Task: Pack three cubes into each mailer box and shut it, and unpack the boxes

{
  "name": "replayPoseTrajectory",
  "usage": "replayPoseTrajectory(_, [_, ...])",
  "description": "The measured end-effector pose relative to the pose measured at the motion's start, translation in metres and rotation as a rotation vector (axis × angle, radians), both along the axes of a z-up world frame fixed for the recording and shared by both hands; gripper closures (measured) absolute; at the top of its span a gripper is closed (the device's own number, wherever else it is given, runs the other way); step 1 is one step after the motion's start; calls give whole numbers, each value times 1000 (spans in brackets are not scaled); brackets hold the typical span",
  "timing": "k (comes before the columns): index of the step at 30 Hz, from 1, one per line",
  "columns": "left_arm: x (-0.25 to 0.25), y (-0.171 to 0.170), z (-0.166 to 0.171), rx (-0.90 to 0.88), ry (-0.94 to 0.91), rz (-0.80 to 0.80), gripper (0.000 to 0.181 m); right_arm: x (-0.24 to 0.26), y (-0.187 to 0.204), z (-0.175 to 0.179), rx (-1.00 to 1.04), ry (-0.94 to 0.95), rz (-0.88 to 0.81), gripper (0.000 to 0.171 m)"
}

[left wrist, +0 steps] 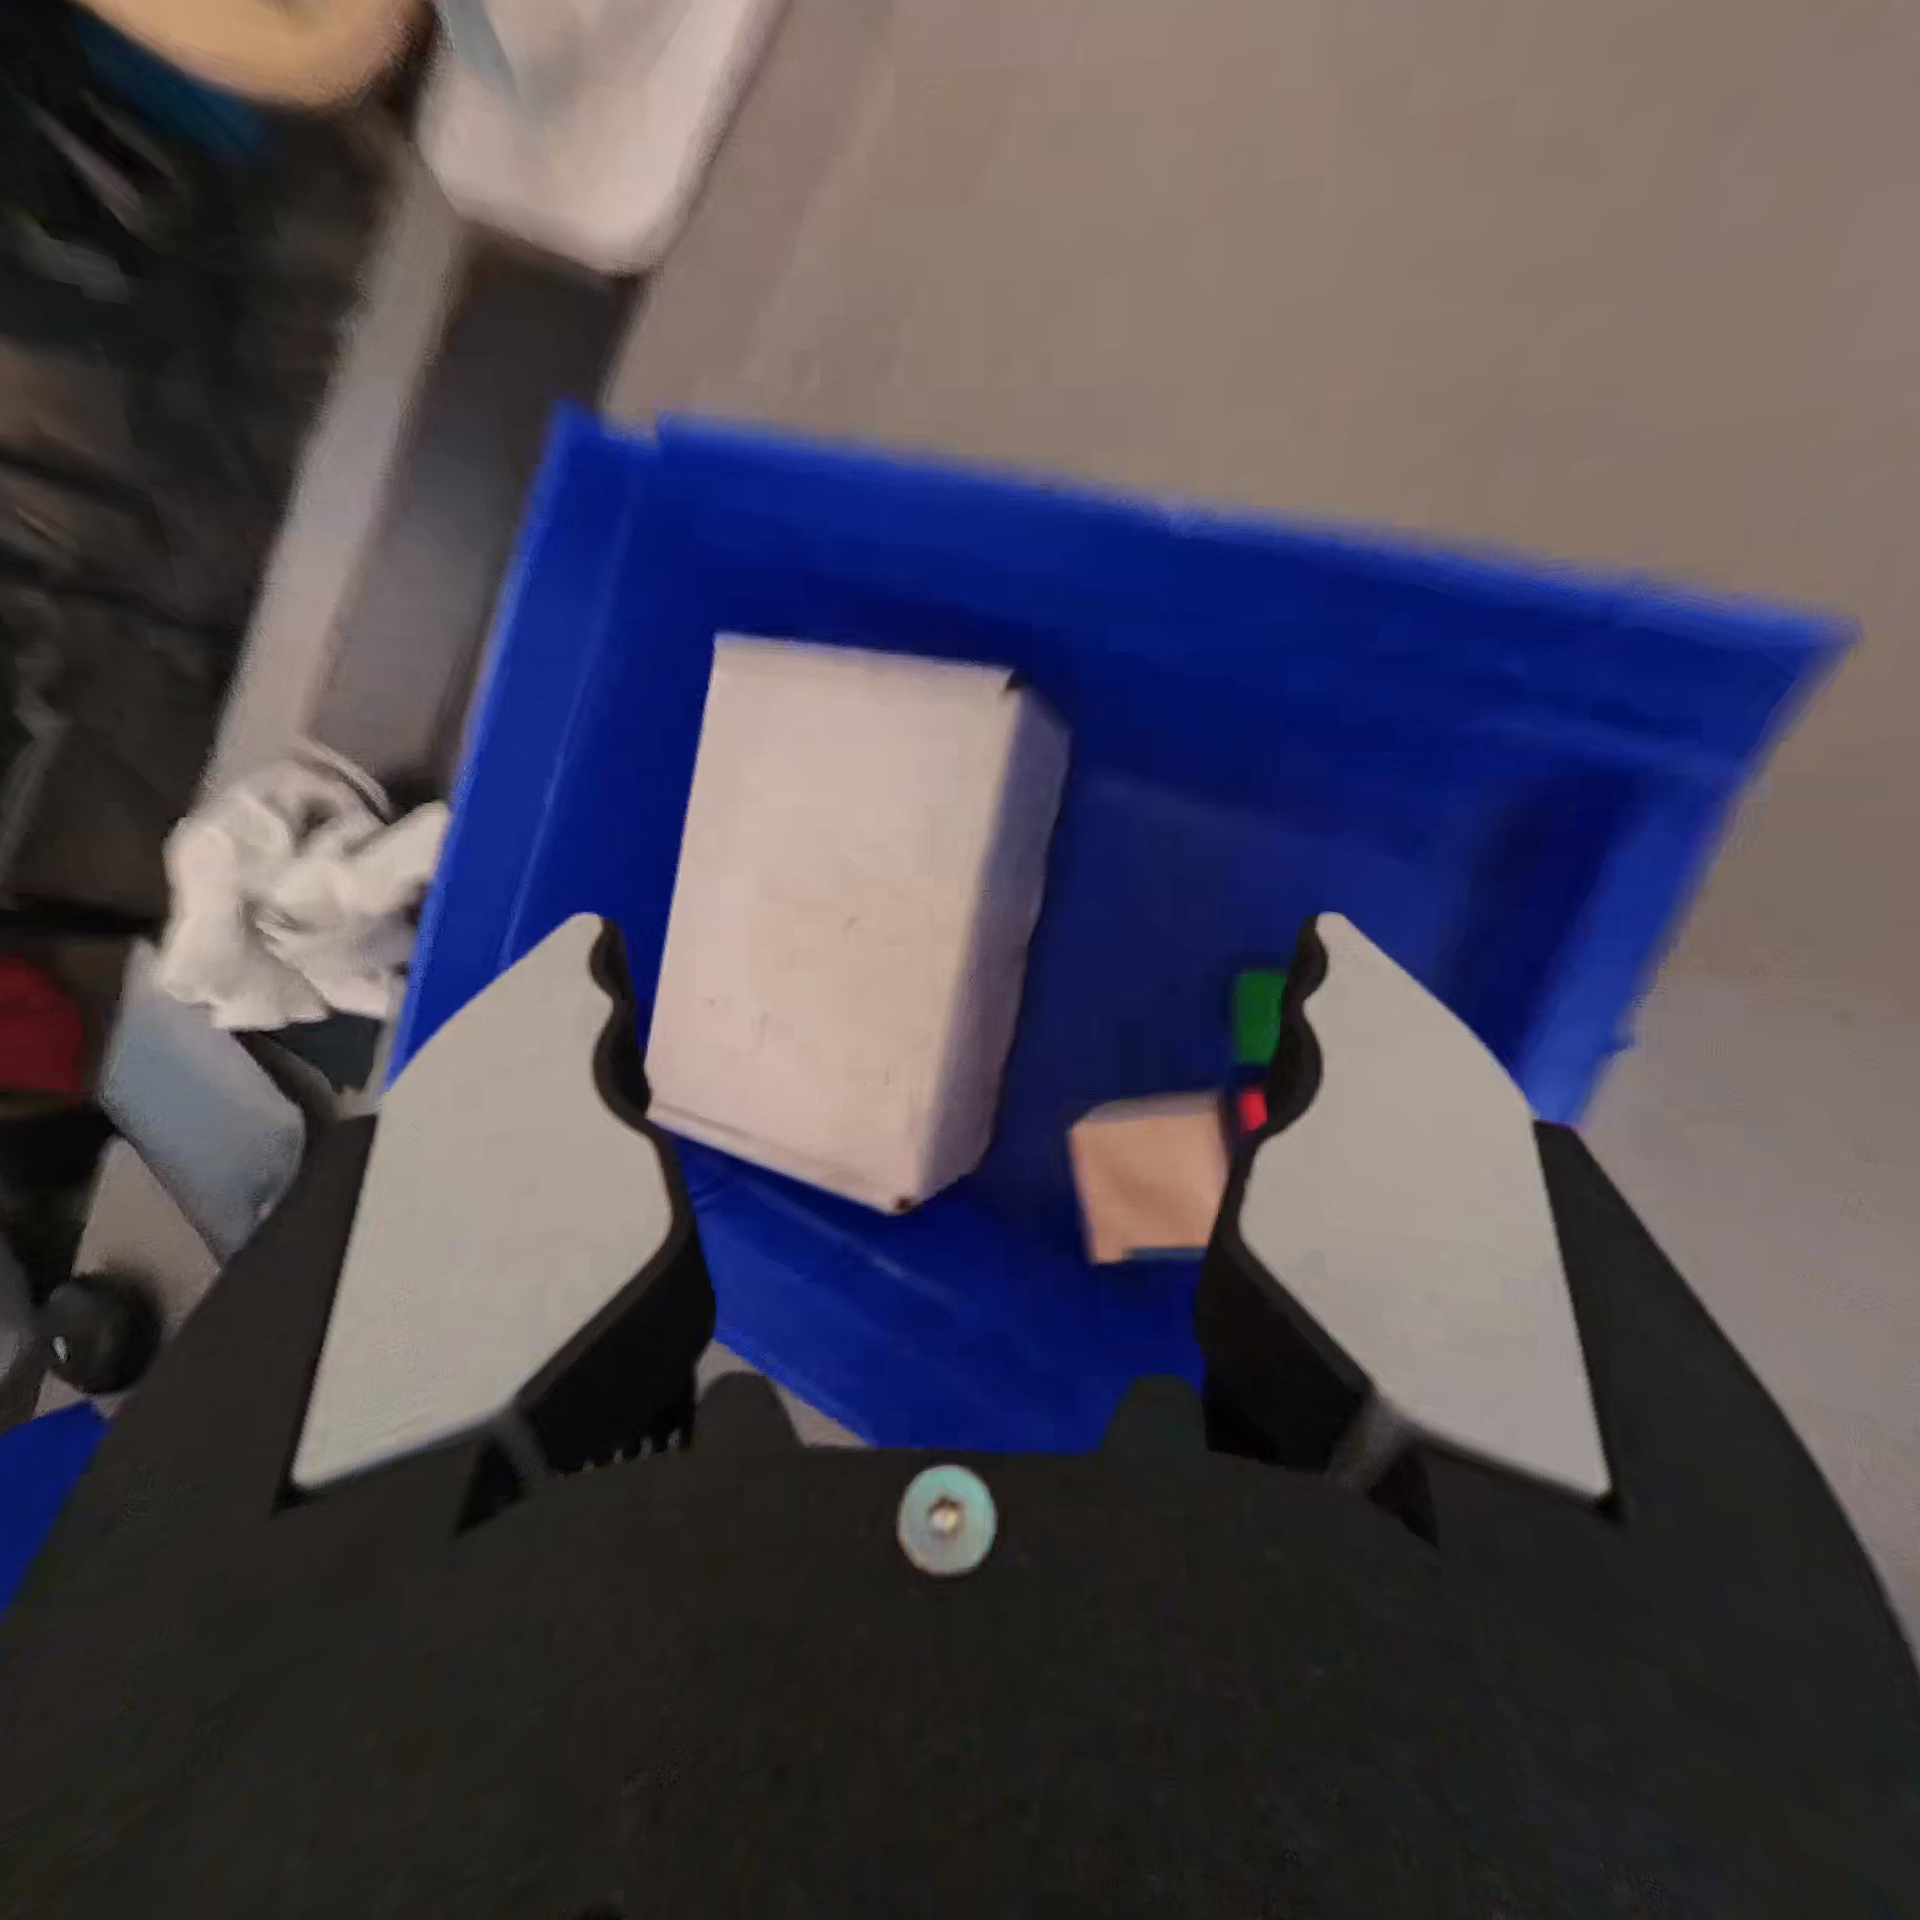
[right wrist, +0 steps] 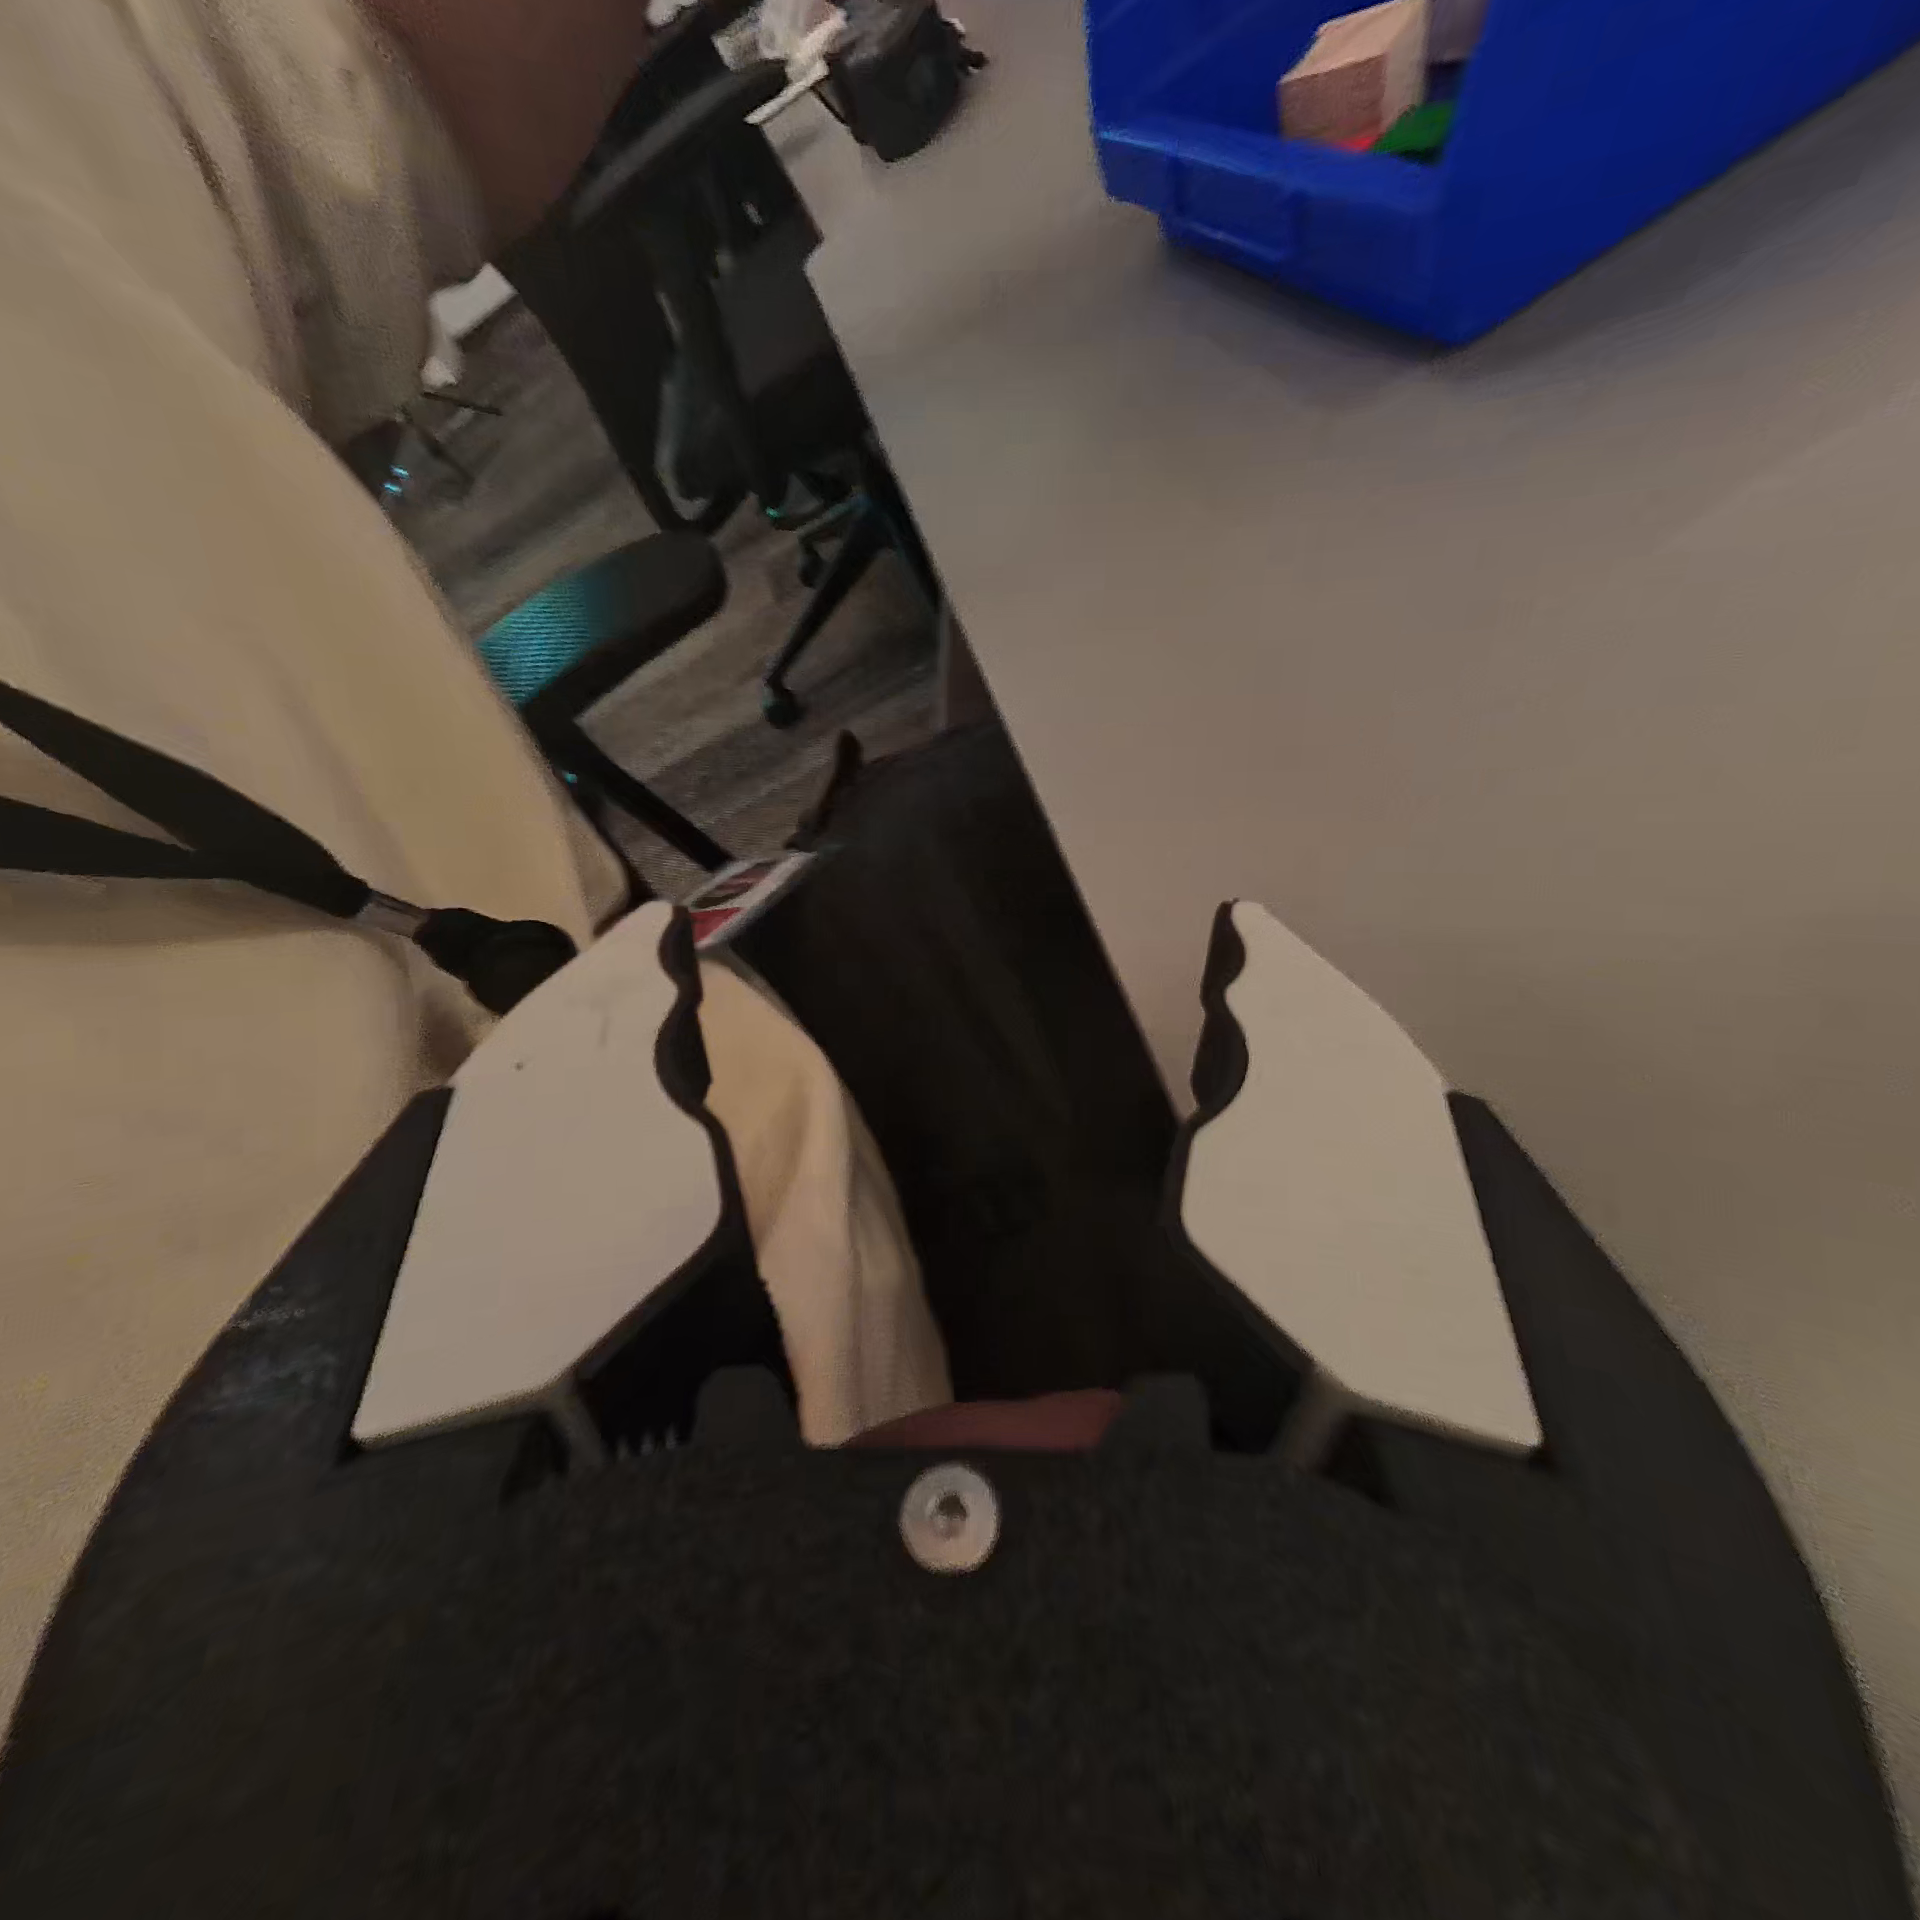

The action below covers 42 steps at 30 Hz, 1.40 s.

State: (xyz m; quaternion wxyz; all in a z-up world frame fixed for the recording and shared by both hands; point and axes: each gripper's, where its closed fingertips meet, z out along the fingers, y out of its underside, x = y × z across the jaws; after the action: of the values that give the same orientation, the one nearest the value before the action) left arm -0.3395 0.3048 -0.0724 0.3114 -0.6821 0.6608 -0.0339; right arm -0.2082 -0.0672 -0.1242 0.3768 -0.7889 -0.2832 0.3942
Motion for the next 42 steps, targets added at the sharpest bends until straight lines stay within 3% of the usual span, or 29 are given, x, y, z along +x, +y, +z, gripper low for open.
replayPoseTrajectory(1, [-3,18,-18,-60,104,12,60,-4,-4,-2,-19,17,20,79])
replayPoseTrajectory(3, [-7,40,-52,-169,256,13,58,-2,-4,-7,-27,13,6,79])
replayPoseTrajectory(5, [-10,60,-74,-172,350,10,55,2,-6,-7,-26,23,-4,80])
replayPoseTrajectory(9, [-21,75,-107,-255,462,59,53,10,-14,-7,-42,86,-18,80])
replayPoseTrajectory(13, [-22,69,-101,-321,516,70,53,10,-20,-11,-82,126,6,82])
replayPoseTrajectory(16, [-21,66,-72,-301,492,70,54,15,-18,-9,-41,102,5,83])
replayPoseTrajectory(20, [-4,32,2,-420,363,12,54,35,0,-5,65,23,-70,86])
replayPoseTrajectory(24, [59,-49,60,-651,225,-210,55,60,32,5,217,-102,-159,85])
replayPoseTrajectory(26, [96,-98,56,-789,241,-344,55,73,52,12,304,-200,-195,84])
replayPoseTrajectory(29, [140,-164,22,-977,361,-505,55,97,88,30,448,-317,-266,80])
replayPoseTrajectory(33, [179,-219,-27,-1112,508,-617,55,113,119,45,628,-401,-254,73])
replayPoseTrajectory(38, [199,-253,-52,-1143,576,-647,58,112,112,15,565,-419,-167,92])
replayPoseTrajectory(42, [204,-247,-37,-1066,353,-600,55,131,95,9,362,-255,-242,95])
